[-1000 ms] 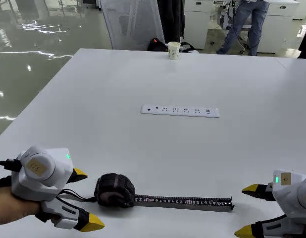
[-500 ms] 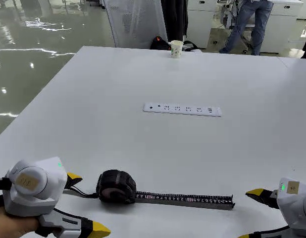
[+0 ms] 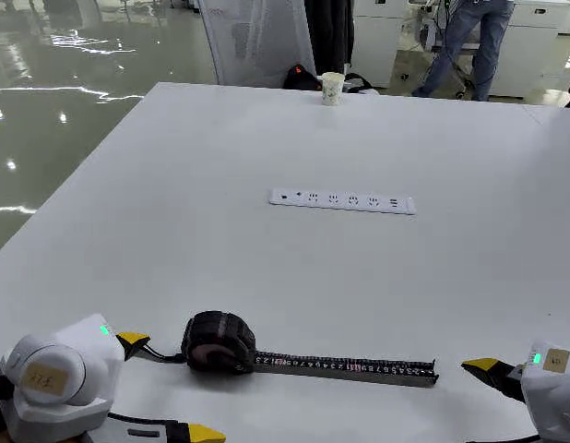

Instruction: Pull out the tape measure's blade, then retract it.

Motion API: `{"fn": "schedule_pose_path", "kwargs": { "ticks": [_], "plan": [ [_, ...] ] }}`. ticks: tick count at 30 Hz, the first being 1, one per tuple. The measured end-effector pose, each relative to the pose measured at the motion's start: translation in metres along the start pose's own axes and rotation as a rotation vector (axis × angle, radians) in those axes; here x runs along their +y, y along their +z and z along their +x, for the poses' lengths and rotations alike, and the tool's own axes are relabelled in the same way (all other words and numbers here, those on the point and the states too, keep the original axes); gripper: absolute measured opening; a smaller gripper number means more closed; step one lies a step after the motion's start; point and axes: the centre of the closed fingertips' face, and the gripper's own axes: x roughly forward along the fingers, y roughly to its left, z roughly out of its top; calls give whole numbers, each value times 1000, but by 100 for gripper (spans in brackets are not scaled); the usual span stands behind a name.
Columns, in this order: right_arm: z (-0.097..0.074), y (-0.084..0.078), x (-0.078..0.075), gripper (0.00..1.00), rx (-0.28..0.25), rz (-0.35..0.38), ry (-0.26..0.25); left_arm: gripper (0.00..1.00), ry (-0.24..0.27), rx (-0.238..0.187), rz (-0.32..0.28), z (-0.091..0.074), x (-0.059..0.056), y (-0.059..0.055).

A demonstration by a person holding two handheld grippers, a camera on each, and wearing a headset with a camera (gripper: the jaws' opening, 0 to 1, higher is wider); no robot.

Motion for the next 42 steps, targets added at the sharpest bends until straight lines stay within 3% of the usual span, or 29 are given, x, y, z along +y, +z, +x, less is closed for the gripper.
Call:
{"fn": "schedule_pose_path", "kwargs": {
  "ticks": [21,28,36,42],
  "plan": [
    [-5,12,28,92,-95,119,-99,97,71,-50,-59,-8,-21,-3],
    [-6,16,37,96,-109,158,-132,99,112,-67,-102,-10,-21,-1],
    [-3,22,47,99,-122,191,-156,99,98,-66,-99,-11,-33,-1],
    [-6,27,49,99,-134,206,-188,99,122,-86,-119,-13,-33,4]
  ]
}}
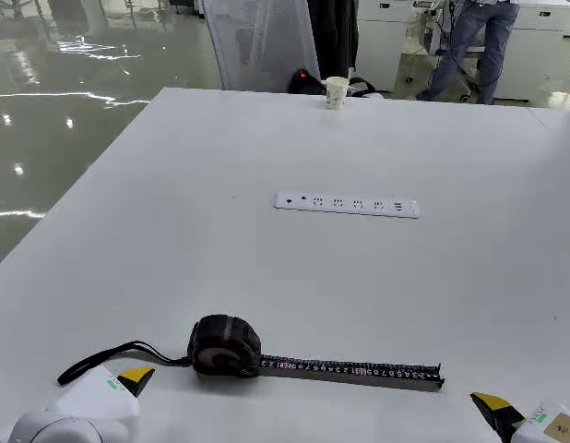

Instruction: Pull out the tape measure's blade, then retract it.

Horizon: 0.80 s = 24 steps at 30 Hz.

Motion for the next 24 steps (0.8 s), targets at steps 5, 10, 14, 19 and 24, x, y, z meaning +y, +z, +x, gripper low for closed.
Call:
{"fn": "schedule_pose_path", "kwargs": {
  "ticks": [5,10,14,19,24],
  "plan": [
    [-2,0,3,99,5,3,-4,99,4,0,-7,0,-2,1],
    [-5,4,7,99,-6,8,-10,99,14,0,-20,-2,-7,1],
    [-6,5,10,99,-1,30,-15,99,17,2,-40,-3,-9,1],
    [-4,6,12,99,-5,21,-16,99,18,5,-32,-2,-12,2],
    [-5,6,12,99,-6,36,-29,99,28,-3,-41,-3,-11,5]
  ]
}}
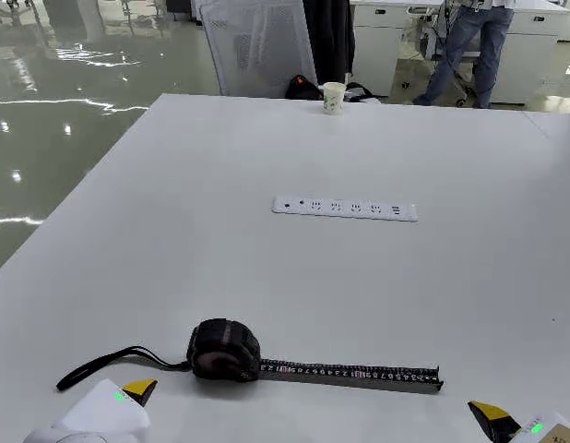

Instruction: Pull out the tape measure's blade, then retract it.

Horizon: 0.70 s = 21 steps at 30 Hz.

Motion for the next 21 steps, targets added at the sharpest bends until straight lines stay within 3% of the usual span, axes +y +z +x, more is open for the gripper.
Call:
{"fn": "schedule_pose_path", "kwargs": {
  "ticks": [21],
  "plan": [
    [1,0,2,99,-11,17,3,99,21,1,-12,2,3,1]
  ]
}}
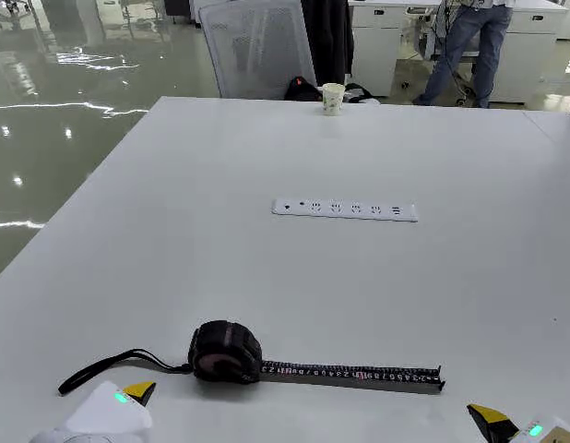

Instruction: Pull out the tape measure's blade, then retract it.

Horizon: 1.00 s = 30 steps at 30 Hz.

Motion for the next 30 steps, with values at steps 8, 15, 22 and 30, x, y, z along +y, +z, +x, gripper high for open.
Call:
{"fn": "schedule_pose_path", "kwargs": {
  "ticks": [8,15,22,30],
  "plan": [
    [1,1,-3,99,-9,-7,6,99,4,-6,-8,5,1,4],
    [4,2,-8,99,-13,-25,44,99,30,-13,-16,12,4,11],
    [10,-1,-11,98,-1,-26,81,99,53,-9,-31,17,10,14],
    [17,-4,-19,96,25,-58,113,99,71,-10,-32,24,15,16]
  ]
}}
